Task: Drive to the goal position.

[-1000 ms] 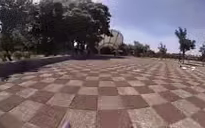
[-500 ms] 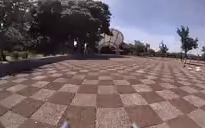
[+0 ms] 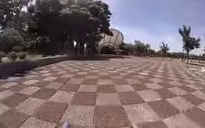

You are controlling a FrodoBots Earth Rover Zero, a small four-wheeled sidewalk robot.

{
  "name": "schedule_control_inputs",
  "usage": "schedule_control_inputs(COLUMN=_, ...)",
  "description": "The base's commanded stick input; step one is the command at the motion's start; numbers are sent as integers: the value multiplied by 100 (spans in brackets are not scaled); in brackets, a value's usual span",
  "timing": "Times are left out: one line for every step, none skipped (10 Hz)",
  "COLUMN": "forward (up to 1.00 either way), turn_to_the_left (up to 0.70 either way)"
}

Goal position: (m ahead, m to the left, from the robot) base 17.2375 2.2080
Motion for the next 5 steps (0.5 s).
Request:
schedule_control_inputs(forward=70, turn_to_the_left=0)
schedule_control_inputs(forward=70, turn_to_the_left=0)
schedule_control_inputs(forward=70, turn_to_the_left=0)
schedule_control_inputs(forward=70, turn_to_the_left=0)
schedule_control_inputs(forward=70, turn_to_the_left=0)
